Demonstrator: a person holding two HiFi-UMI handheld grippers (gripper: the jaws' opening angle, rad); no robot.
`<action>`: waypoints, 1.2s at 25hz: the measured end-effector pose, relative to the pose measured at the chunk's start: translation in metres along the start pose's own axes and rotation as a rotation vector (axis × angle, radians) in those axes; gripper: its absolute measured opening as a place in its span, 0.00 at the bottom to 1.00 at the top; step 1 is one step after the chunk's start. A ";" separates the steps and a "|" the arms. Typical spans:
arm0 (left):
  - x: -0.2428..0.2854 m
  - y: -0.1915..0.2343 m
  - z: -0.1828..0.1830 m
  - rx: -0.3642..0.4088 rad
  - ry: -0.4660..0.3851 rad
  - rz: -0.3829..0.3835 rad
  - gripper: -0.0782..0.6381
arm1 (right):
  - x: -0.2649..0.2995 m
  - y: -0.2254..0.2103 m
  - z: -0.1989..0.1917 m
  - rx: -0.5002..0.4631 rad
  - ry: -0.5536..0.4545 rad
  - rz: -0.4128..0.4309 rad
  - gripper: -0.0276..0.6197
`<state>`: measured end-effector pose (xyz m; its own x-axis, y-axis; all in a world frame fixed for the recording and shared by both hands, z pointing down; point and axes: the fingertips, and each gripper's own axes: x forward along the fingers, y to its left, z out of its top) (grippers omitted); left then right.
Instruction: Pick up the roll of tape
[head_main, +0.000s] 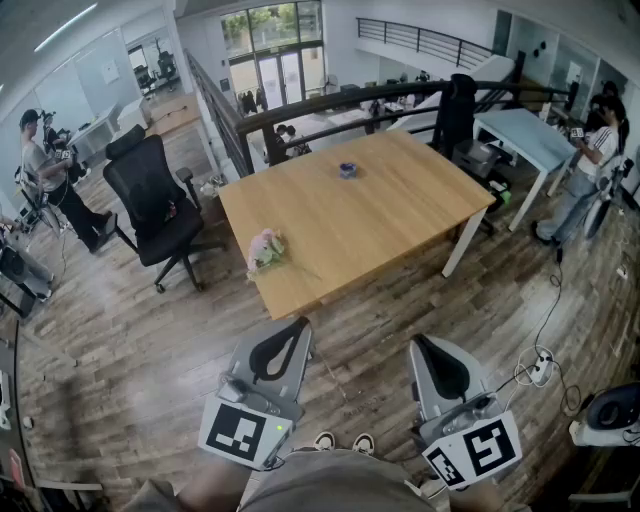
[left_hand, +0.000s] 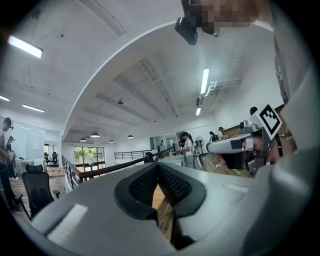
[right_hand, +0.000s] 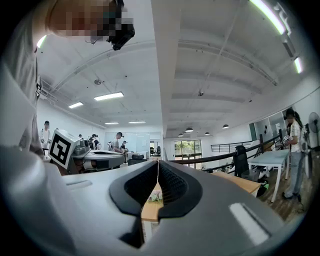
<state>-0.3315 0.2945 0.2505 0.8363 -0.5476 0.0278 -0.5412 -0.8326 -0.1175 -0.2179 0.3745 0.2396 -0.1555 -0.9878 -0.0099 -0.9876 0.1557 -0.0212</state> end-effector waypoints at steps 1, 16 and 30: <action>0.001 -0.001 0.000 -0.001 0.000 0.000 0.11 | 0.000 -0.001 0.000 0.002 0.000 0.000 0.07; 0.024 -0.022 -0.002 0.007 0.014 0.008 0.11 | -0.009 -0.041 -0.007 0.056 -0.015 -0.027 0.07; 0.051 -0.065 -0.005 0.023 -0.020 0.036 0.11 | -0.036 -0.085 -0.018 0.042 0.000 -0.007 0.07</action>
<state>-0.2537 0.3204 0.2644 0.8178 -0.5754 0.0035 -0.5693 -0.8100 -0.1404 -0.1290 0.3968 0.2599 -0.1487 -0.9888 -0.0096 -0.9868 0.1490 -0.0634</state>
